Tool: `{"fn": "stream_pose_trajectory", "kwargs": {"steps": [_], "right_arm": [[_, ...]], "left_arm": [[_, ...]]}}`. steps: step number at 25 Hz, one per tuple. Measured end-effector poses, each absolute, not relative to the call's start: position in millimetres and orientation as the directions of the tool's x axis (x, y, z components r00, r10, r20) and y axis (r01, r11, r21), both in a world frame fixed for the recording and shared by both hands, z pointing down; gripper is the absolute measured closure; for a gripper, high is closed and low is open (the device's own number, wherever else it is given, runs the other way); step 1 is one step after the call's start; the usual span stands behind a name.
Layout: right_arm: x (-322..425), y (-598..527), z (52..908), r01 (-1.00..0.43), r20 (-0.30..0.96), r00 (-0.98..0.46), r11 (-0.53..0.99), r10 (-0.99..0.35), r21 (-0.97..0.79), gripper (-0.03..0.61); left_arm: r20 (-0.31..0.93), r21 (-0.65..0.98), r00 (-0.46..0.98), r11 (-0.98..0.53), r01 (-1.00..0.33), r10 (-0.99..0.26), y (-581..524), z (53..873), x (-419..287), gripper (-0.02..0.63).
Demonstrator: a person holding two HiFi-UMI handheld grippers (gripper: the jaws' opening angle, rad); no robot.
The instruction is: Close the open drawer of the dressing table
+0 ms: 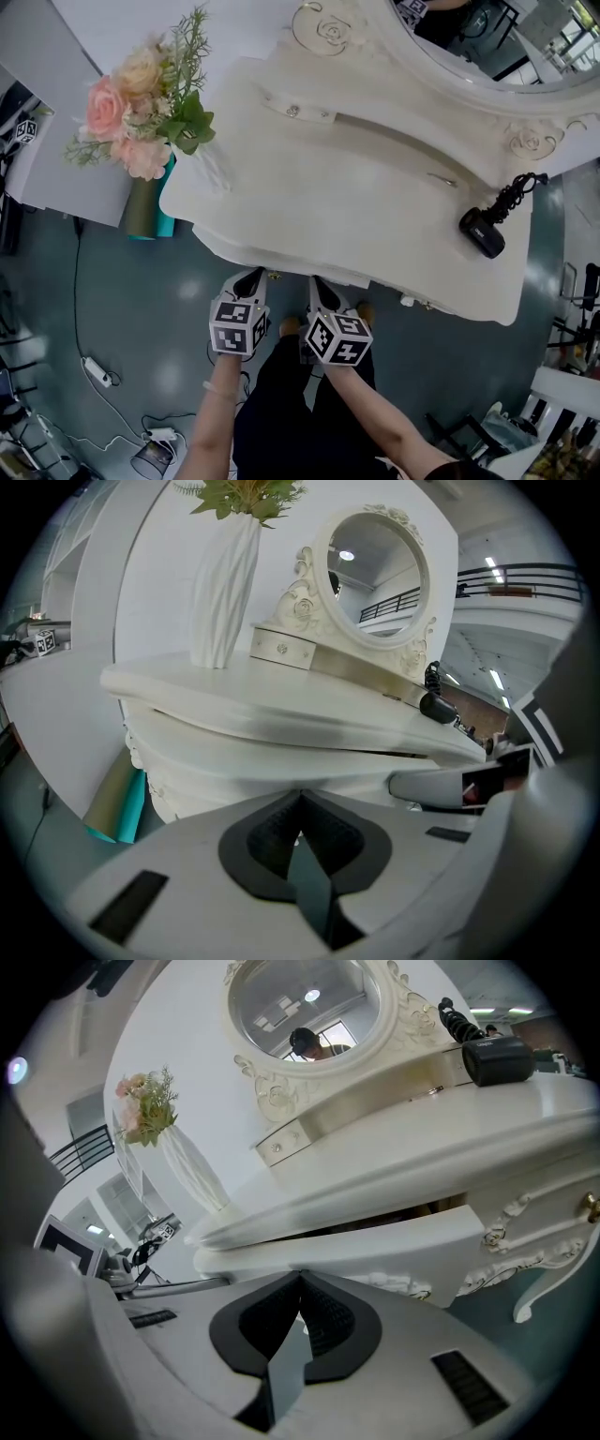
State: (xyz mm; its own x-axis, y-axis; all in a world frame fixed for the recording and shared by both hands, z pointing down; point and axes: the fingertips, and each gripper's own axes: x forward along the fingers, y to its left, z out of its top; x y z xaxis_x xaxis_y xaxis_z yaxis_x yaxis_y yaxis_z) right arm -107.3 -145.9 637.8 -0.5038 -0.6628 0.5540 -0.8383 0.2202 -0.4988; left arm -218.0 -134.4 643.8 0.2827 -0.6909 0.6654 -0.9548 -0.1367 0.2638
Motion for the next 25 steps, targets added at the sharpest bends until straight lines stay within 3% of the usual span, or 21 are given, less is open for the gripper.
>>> {"fn": "stream_pose_trajectory", "kwargs": {"steps": [25], "right_arm": [[-97.2, -187.4, 642.5, -0.879, 0.518, -0.44, 0.232, -0.733, -0.418, 0.571]], "left_arm": [[0.646, 0.218, 0.225, -0.107, -0.97, -0.729, -176.9, 647.5, -215.8, 0.594]]}}
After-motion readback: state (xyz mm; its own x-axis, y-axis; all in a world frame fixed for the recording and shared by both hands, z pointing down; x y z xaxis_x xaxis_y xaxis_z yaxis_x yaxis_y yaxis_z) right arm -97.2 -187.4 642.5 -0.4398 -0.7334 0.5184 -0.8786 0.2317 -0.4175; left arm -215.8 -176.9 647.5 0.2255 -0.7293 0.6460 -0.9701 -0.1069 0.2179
